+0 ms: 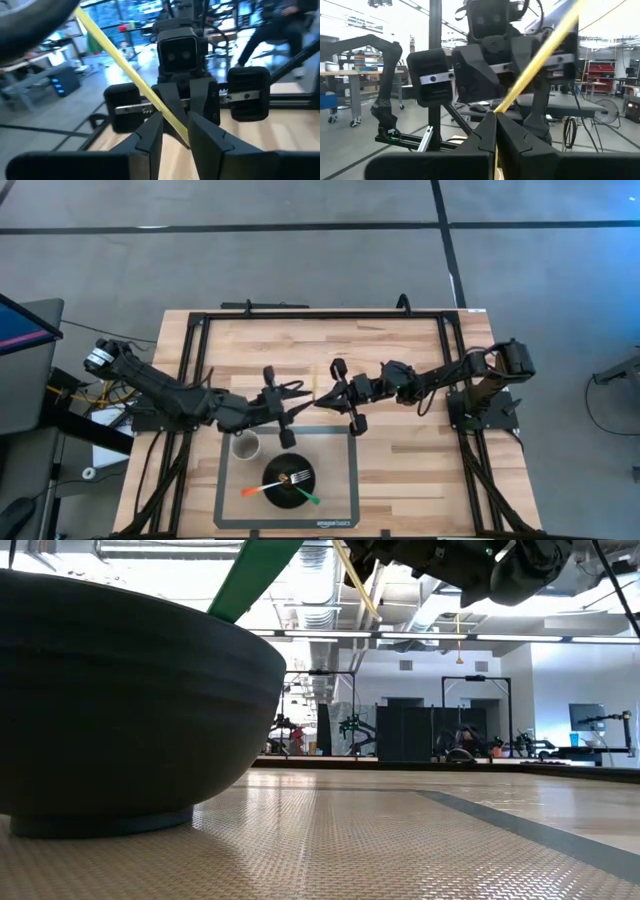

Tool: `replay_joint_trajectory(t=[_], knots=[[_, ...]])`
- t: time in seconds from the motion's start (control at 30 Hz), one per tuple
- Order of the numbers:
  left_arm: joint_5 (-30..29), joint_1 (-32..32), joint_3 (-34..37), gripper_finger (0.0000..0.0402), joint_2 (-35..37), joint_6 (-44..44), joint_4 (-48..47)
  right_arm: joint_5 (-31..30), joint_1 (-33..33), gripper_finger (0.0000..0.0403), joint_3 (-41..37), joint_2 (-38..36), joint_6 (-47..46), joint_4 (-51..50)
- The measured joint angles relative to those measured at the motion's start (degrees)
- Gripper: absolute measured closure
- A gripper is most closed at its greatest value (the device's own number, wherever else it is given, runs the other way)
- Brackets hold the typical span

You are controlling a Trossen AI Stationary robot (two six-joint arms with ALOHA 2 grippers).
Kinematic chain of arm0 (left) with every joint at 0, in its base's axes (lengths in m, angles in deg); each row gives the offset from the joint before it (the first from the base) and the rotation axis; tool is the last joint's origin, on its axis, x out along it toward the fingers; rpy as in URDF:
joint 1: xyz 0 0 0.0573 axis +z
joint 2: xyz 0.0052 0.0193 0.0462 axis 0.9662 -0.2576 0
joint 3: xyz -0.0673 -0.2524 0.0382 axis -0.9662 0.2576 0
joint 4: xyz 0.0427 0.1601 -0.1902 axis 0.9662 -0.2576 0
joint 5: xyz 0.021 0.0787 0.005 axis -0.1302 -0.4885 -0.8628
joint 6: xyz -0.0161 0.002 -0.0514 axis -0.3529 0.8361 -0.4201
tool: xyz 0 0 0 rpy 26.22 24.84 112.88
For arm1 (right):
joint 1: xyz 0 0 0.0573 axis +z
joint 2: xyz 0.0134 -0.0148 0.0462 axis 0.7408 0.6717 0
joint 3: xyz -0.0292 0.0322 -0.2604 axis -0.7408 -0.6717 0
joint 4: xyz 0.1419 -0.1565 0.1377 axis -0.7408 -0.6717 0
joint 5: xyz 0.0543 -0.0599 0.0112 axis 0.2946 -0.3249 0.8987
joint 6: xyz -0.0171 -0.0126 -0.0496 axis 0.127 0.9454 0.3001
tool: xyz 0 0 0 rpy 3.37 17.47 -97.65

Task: Pick & Place Utensil
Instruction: Put the yellow straw into the gray cup

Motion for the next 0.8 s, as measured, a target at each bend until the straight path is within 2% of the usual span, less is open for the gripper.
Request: replay_joint_trajectory(t=[0.07,0.33,0.53,0.8], knots=[[2.48,1.45,0.0,0.0312,0.0,-1.47,0.33,-0.04,0.03,0.0403,0.06,-0.06,0.18,-0.14],[2.8,1.3,0.0,0.0312,0.0,-4.8,0.54,-0.24,0.02,0.0403,0.07,-0.09,2.86,-0.84],[0.65,-1.88,-0.01,0.0312,0.17,-4.94,0.58,-0.46,-0.09,0.0403,0.07,-0.06,3.63,-1.21],[-0.63,-0.03,-0.02,0.0321,0.17,-4.44,0.55,-0.5,-0.09,0.0403,0.07,-0.06,3.58,-1.14]])
